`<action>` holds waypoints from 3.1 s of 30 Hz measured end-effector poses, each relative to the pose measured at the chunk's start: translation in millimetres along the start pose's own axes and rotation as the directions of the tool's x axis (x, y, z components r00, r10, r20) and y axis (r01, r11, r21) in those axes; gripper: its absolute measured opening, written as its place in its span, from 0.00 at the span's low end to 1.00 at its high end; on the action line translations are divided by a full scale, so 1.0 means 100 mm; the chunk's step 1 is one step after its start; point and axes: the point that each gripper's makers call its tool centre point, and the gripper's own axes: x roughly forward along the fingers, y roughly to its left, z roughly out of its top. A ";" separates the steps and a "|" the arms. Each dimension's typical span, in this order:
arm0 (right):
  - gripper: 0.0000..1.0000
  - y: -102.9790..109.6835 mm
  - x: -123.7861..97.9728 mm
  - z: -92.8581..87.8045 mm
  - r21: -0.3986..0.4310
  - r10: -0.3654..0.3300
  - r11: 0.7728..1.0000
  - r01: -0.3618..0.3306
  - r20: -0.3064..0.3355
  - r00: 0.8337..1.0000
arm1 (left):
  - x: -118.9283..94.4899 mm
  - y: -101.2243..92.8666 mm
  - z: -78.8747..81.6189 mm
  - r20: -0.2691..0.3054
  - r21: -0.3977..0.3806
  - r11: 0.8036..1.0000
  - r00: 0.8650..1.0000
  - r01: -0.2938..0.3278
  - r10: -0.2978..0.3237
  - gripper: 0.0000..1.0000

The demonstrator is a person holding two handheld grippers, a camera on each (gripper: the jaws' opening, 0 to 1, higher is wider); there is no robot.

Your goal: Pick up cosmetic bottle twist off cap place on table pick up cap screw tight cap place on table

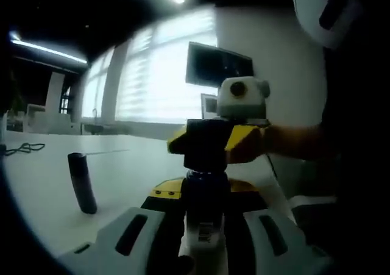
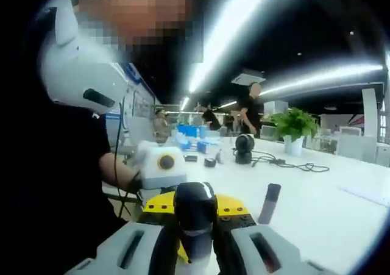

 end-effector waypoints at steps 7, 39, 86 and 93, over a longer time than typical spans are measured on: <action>0.14 -0.04 0.01 0.01 0.027 -0.145 0.989 0.145 0.026 0.989 | -0.01 0.03 0.01 0.002 -0.002 1.000 1.000 -0.017 0.017 0.14; 0.14 -0.26 -0.06 -0.01 0.068 -0.715 0.698 0.712 0.018 0.699 | -0.03 0.19 0.02 -0.001 0.032 0.993 0.994 -0.110 0.110 0.14; 0.15 -0.29 -0.08 -0.05 0.082 -0.760 0.646 0.759 -0.024 0.650 | 0.00 0.22 0.02 0.004 0.039 0.989 0.990 -0.139 0.139 0.14; 0.40 -0.28 -0.09 -0.04 0.166 -0.634 0.761 0.627 -0.009 0.773 | 0.00 0.21 0.02 0.004 0.038 0.990 0.991 -0.135 0.135 0.14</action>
